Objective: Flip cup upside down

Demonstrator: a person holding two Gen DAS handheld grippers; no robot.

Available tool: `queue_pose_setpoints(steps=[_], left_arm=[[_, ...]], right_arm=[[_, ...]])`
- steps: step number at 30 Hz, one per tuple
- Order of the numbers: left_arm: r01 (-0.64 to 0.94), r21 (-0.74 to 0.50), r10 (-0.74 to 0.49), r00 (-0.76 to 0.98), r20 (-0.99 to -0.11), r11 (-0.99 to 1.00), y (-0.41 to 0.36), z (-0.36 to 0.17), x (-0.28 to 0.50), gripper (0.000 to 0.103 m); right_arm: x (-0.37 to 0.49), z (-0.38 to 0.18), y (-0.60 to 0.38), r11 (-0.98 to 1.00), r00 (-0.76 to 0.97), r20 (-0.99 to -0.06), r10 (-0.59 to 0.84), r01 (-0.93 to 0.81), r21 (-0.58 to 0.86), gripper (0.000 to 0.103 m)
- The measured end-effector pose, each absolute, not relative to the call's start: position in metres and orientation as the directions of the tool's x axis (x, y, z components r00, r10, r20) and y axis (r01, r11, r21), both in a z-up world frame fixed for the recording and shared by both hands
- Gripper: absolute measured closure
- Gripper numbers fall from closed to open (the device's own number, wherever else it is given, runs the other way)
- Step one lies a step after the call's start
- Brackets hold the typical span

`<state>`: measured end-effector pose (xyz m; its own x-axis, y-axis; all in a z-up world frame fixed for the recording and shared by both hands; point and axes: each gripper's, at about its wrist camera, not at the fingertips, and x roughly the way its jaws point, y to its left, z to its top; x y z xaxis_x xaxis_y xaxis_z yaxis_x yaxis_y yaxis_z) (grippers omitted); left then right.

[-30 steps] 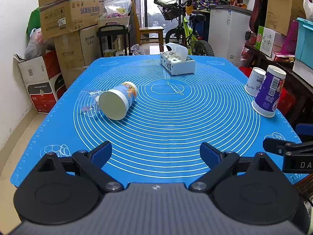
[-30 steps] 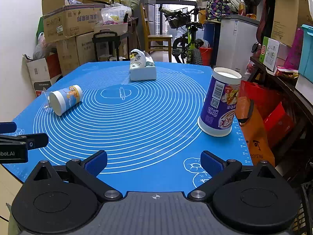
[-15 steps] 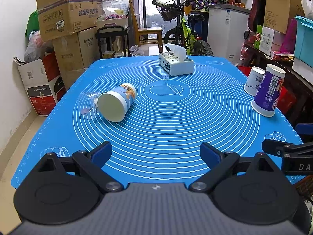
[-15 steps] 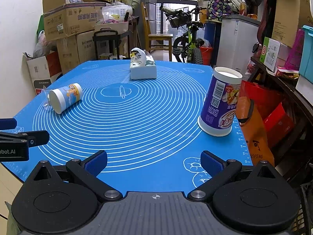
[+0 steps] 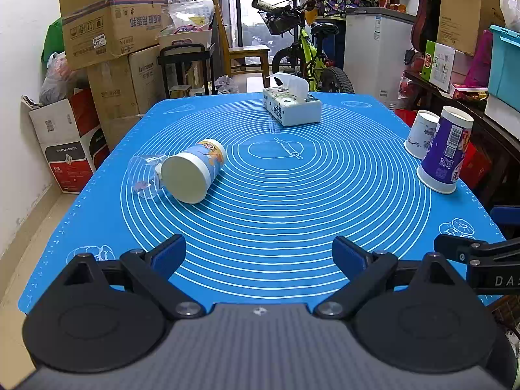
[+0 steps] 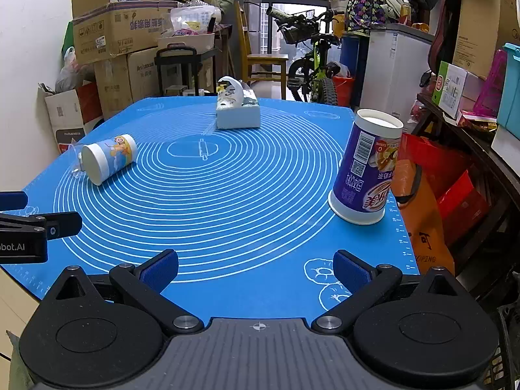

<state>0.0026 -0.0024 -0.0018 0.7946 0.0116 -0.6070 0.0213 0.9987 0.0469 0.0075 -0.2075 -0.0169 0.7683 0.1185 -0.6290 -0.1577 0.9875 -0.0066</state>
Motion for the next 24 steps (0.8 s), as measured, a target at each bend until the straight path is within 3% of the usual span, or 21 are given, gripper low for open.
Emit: queue_pose_setpoints(steps=[24], left_arm=[[0.021, 0.049, 0.013, 0.795, -0.607, 0.999, -0.0022, -0.0021, 0.0025, 0.007]], right_arm=[[0.0065, -0.0191, -0.2083, 0.987, 0.766, -0.632, 0.118, -0.158, -0.008, 0.002]])
